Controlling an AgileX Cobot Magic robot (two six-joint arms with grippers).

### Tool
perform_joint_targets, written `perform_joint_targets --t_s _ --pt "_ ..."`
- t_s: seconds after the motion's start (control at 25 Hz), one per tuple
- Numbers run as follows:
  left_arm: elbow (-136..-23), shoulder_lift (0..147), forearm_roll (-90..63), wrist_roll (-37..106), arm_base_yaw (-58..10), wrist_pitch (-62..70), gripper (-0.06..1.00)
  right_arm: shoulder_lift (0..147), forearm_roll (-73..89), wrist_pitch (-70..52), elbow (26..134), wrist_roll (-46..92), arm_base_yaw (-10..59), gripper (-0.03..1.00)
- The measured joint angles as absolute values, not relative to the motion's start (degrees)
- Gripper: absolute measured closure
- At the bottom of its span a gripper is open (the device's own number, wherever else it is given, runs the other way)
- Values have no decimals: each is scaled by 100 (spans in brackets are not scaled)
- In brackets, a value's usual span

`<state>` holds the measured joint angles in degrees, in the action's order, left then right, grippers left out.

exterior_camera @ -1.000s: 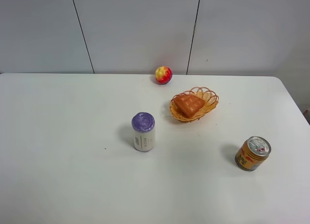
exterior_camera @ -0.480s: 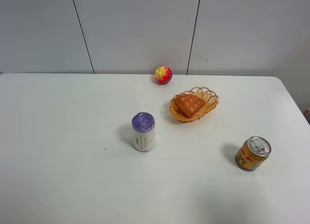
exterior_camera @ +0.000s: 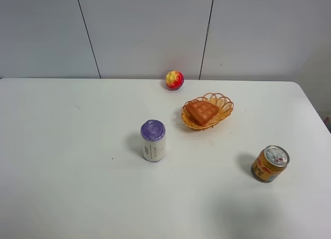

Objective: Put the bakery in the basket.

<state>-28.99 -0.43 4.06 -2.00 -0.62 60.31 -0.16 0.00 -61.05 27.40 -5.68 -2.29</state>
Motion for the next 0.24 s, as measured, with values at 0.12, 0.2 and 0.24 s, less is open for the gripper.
perform_joint_targets --t_s 0.12,0.2,0.24 --pt "-2899 -43 412 -200 -62 6031 -5 -16 0 -6077 2740 -568 -229 14" --pt "-2899 -43 412 -200 -62 6031 -5 -16 0 -6077 2740 -568 -229 14" --pt "-2899 -43 412 -200 -62 6031 -5 -16 0 -6077 2740 -568 -229 14"
